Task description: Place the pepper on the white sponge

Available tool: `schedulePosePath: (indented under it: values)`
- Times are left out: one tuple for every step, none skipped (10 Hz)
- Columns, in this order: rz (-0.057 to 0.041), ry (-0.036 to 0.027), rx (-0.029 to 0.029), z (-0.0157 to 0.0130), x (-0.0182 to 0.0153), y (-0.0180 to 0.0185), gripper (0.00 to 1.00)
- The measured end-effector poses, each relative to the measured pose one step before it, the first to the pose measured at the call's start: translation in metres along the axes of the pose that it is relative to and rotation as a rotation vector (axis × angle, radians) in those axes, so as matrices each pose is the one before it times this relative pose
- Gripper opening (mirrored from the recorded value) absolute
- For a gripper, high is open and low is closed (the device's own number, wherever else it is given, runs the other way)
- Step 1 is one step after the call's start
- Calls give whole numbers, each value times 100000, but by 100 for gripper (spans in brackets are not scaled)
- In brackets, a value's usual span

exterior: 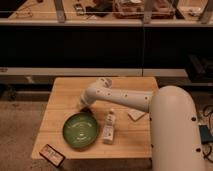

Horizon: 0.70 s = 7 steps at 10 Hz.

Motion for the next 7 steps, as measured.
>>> schedulePosePath:
  values:
    - [90, 5, -281, -1237, 238, 644, 3]
    - [199, 821, -887, -1849, 423, 1074, 3]
    - [178, 1401, -1707, -2533, 516, 1471, 3]
    - [284, 1378, -2369, -2892, 358, 1724, 3]
    - [613, 260, -3109, -3170, -302, 2121, 3]
    - [1497, -1065, -2828, -2486, -1066, 2117, 3]
    - [2154, -1199, -1859, -1669, -1280, 1692, 3]
